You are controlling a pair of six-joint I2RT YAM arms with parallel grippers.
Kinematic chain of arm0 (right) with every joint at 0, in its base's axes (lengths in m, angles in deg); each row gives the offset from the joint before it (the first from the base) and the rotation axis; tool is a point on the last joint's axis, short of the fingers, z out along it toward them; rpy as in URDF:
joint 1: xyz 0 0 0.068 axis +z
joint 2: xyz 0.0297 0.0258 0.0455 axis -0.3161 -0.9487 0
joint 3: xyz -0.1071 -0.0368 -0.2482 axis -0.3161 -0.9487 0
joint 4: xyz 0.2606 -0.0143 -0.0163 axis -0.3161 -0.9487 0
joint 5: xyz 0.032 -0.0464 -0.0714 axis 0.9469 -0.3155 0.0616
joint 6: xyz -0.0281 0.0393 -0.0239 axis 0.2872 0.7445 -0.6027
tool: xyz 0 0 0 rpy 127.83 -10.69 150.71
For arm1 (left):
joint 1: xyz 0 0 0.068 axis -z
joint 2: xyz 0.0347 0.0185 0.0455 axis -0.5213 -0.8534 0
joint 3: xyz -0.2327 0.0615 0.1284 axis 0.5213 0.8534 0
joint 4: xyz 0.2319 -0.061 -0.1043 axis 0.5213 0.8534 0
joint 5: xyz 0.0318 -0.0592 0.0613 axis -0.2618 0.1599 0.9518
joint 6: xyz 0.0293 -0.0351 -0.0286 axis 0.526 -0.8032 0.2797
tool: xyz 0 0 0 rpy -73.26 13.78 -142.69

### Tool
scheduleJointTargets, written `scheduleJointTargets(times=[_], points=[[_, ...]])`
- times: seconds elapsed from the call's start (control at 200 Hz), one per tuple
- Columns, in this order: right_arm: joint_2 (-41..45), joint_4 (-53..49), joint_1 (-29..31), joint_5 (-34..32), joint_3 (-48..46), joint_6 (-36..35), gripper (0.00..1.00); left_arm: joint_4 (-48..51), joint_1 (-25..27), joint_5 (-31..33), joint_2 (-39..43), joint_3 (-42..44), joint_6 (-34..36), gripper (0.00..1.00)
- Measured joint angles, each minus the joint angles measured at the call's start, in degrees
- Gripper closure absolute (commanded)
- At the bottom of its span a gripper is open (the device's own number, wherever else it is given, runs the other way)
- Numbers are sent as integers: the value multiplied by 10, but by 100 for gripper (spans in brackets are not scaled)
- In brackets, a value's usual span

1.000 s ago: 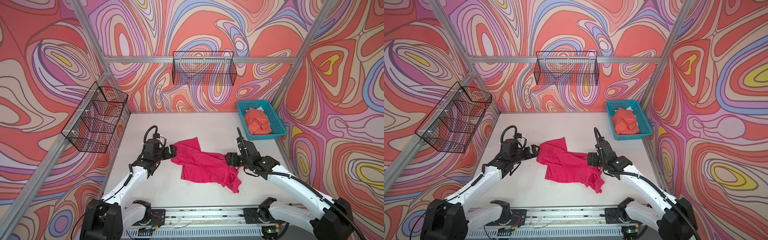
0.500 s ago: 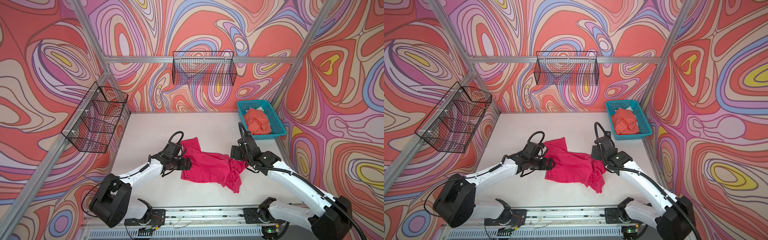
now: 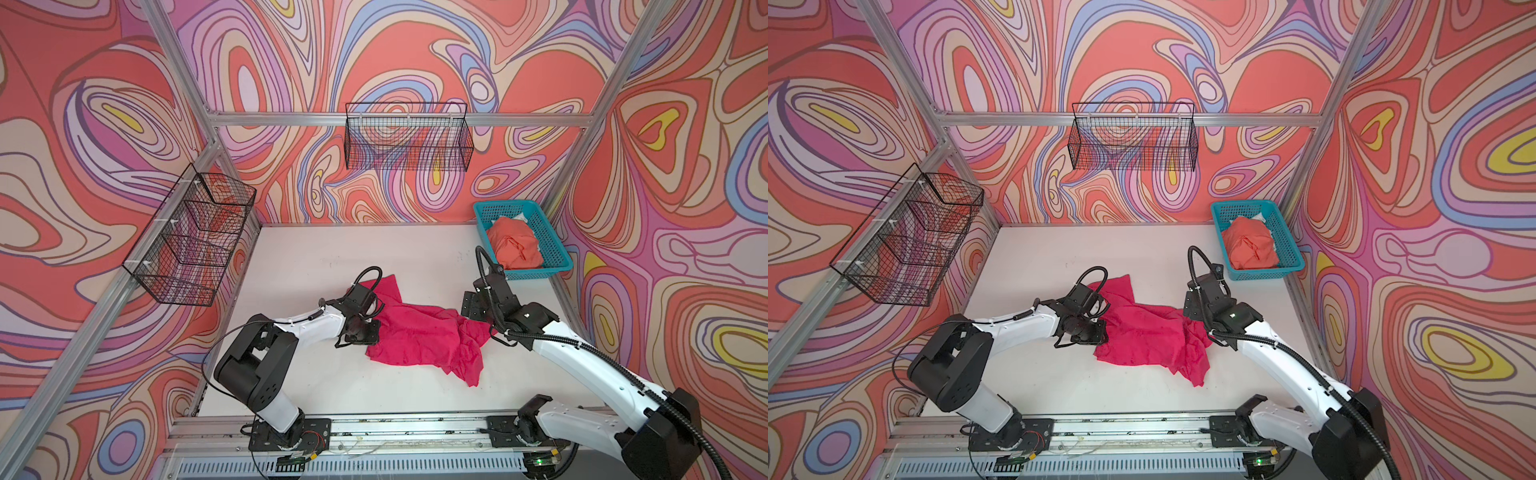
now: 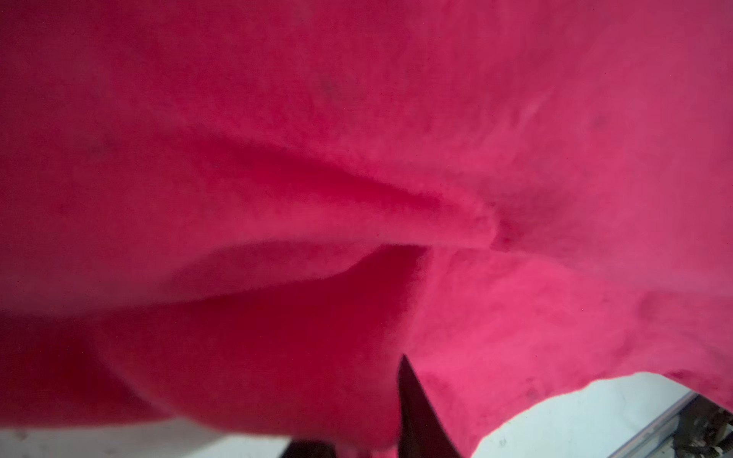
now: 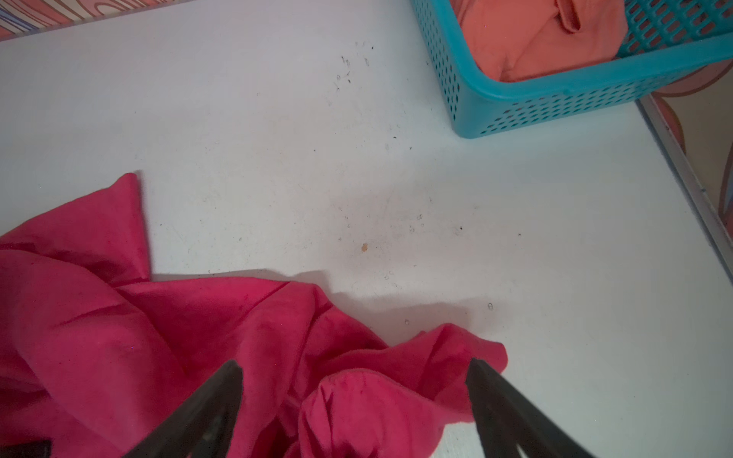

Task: Fold and stack the t-shirts

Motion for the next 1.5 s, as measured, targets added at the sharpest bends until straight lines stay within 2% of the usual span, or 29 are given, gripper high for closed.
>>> scheduleJointTargets(times=[0.02,0.23,0.436,0.596,0.706,0.876,1.112,1.232,1.337,1.502], points=[[0,0,0,0,-3,2,9,3,0,3,1,0,0,100],[-10,15,-12,27,-47,30,13,57,-25,58,59,16,0,100],[-80,83,-14,94,-106,63,16,99,-96,102,135,25,6,100],[-137,121,-18,103,-129,71,16,132,-140,140,153,25,16,100],[-155,145,-41,104,-127,59,17,148,-180,157,158,21,22,100],[-222,182,-105,113,-85,12,17,159,-234,175,145,-7,38,100],[-346,202,-117,126,48,-53,19,157,-252,184,109,-46,50,100],[-327,184,-118,139,77,-66,19,156,-254,185,106,-52,51,100],[-268,158,-119,166,80,-71,19,156,-254,185,106,-52,51,100],[-140,136,-116,223,-8,-57,19,148,-254,182,106,-51,51,100]])
